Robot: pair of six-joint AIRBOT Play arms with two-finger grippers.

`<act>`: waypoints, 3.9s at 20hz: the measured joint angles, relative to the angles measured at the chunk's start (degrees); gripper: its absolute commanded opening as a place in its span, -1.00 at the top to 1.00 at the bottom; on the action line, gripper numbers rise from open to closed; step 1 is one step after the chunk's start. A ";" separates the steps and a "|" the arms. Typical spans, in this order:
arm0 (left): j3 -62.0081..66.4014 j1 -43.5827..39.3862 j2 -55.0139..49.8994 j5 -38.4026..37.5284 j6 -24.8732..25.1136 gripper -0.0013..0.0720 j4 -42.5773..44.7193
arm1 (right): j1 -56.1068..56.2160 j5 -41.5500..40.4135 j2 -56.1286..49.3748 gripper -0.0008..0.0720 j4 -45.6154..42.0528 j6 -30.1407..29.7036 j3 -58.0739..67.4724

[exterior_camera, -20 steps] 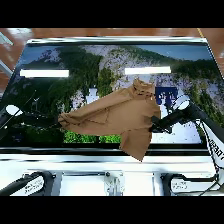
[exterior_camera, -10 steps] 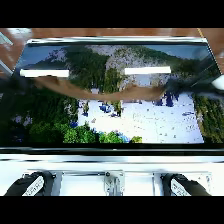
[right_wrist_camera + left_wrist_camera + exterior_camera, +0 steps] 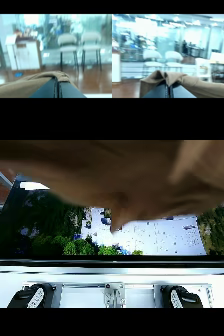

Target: Fold the shirts.

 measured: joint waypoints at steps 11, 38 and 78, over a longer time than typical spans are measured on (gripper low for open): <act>0.13 0.00 3.63 -26.49 -3.69 0.86 11.65 | -0.31 16.24 1.79 0.83 -6.69 0.57 1.66; -37.59 4.28 -40.22 -14.19 0.28 -0.96 -2.69 | 6.71 3.04 -53.86 -0.65 15.45 -2.60 -16.65; -66.99 6.51 -31.34 -2.34 8.13 0.61 -1.42 | 2.32 26.71 -50.29 -0.64 2.64 -2.99 -24.09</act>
